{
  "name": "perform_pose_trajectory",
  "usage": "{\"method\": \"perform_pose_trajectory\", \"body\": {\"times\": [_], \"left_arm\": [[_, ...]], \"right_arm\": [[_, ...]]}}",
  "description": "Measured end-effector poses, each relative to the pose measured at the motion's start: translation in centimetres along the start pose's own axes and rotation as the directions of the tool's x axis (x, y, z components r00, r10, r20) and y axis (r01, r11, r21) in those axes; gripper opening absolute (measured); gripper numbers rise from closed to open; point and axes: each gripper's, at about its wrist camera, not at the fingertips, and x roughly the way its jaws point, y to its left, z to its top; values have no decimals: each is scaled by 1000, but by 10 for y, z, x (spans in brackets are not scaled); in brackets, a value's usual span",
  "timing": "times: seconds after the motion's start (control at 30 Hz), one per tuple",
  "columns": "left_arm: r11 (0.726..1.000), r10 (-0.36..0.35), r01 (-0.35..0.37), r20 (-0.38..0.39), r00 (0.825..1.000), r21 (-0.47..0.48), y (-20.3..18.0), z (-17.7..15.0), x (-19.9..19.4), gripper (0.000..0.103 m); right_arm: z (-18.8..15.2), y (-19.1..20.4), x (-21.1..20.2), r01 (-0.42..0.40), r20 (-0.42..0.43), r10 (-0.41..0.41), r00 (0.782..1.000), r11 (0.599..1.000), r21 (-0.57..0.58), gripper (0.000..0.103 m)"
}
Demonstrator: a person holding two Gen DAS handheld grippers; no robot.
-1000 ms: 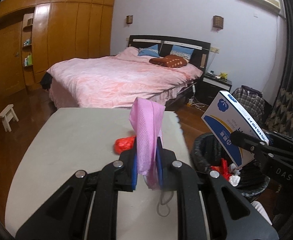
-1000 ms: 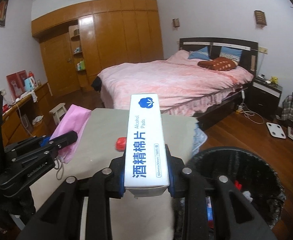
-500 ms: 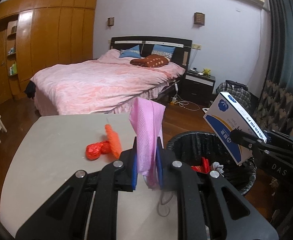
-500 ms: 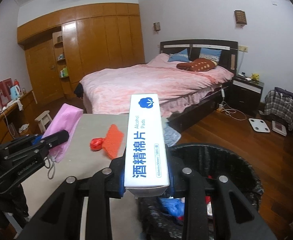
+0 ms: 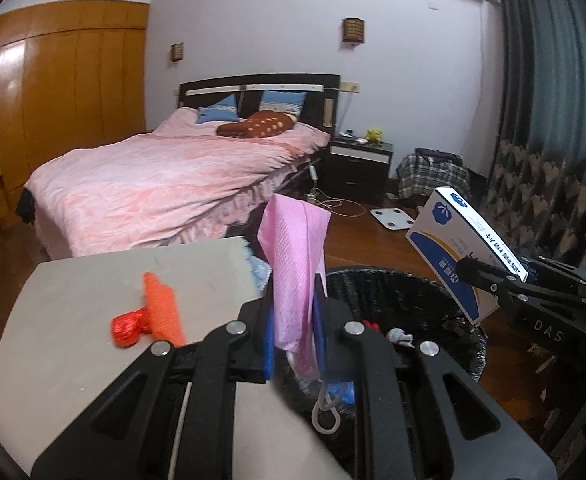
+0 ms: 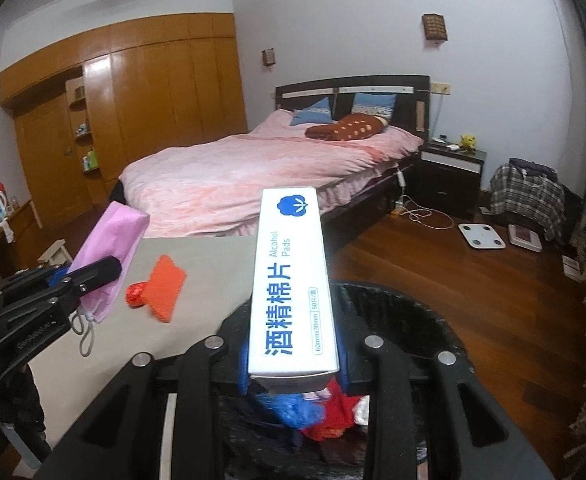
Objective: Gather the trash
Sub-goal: 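Carry the pink mask with the left tool while the right tool carries the box toward the bin, then open both tools over the bin to drop the mask and box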
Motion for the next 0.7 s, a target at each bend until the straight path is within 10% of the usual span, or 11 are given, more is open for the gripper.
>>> {"method": "perform_pose_trajectory", "body": {"times": [0.7], "left_arm": [[985,-150,157,-92,984,73,-61,-3,108,16]], "right_arm": [[-20,-65,41,97,-78,-93,993,994,57,31]]}}
